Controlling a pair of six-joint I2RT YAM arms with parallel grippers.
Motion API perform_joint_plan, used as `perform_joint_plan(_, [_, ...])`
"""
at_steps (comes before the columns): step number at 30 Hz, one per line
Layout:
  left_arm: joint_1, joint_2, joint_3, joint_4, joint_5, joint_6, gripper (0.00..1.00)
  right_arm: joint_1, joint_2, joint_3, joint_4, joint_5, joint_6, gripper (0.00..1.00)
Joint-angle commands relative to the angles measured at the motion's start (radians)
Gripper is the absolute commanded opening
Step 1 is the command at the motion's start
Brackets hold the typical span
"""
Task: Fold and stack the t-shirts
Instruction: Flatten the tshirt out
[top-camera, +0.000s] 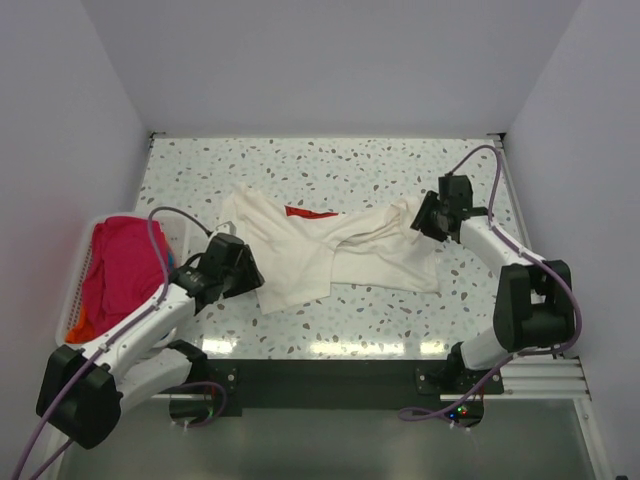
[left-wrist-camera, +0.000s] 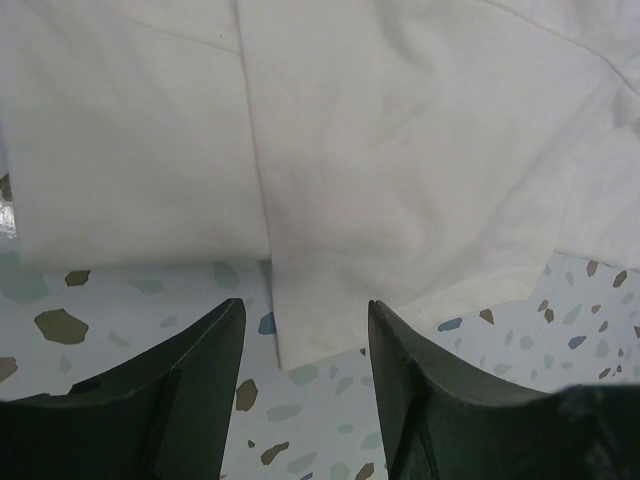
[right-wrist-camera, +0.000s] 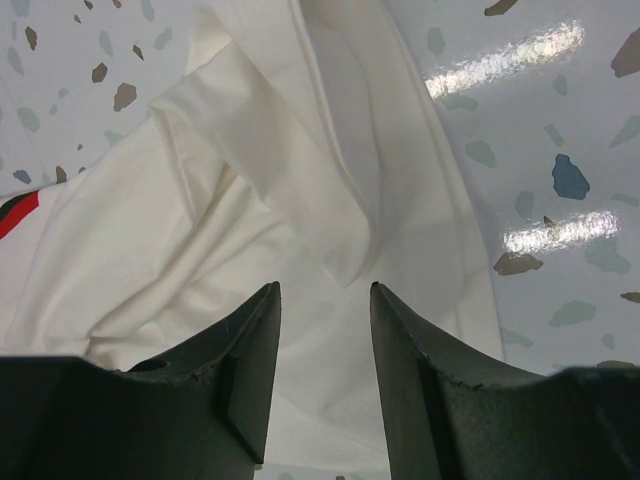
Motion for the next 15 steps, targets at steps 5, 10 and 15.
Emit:
perform_joint_plan(5, [-0.060, 0.032, -0.050, 0.072, -0.003, -0.050, 0.59, 0.007, 0.026, 0.002, 0.070, 0.021, 0.015, 0.44])
perform_joint_plan(10, [-0.077, 0.115, -0.071, 0.150, -0.034, -0.050, 0.60, 0.009, 0.032, 0.002, 0.079, 0.013, 0.017, 0.43])
perform_joint_plan(15, [-0.081, 0.195, -0.082, 0.205, -0.046, -0.041, 0.59, 0.012, 0.035, 0.011, 0.075, 0.013, 0.011, 0.43])
